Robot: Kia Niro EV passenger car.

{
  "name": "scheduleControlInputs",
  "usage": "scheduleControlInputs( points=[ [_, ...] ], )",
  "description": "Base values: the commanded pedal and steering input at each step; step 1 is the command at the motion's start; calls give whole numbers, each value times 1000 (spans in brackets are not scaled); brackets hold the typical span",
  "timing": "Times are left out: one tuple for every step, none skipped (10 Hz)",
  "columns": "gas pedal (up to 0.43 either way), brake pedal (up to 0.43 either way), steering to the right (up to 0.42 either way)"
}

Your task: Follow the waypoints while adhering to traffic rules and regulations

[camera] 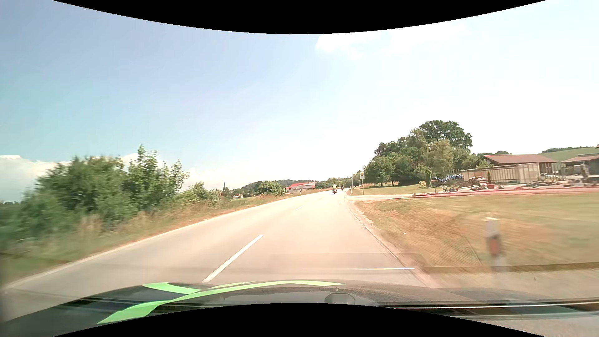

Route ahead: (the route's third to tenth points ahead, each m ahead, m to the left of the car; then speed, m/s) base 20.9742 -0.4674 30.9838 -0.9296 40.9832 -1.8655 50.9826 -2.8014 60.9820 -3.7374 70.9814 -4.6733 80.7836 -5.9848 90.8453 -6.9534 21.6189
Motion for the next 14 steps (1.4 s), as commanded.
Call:
scheduleControlInputs(
  points=[
    [358,0,16],
    [358,0,16],
    [370,0,17],
    [370,0,18],
    [370,0,18],
    [370,0,18],
    [370,0,18],
    [358,0,18],
    [339,0,18],
    [280,0,18],
    [260,0,15],
    [260,0,11],
    [248,0,9],
    [209,0,8]
  ],
)
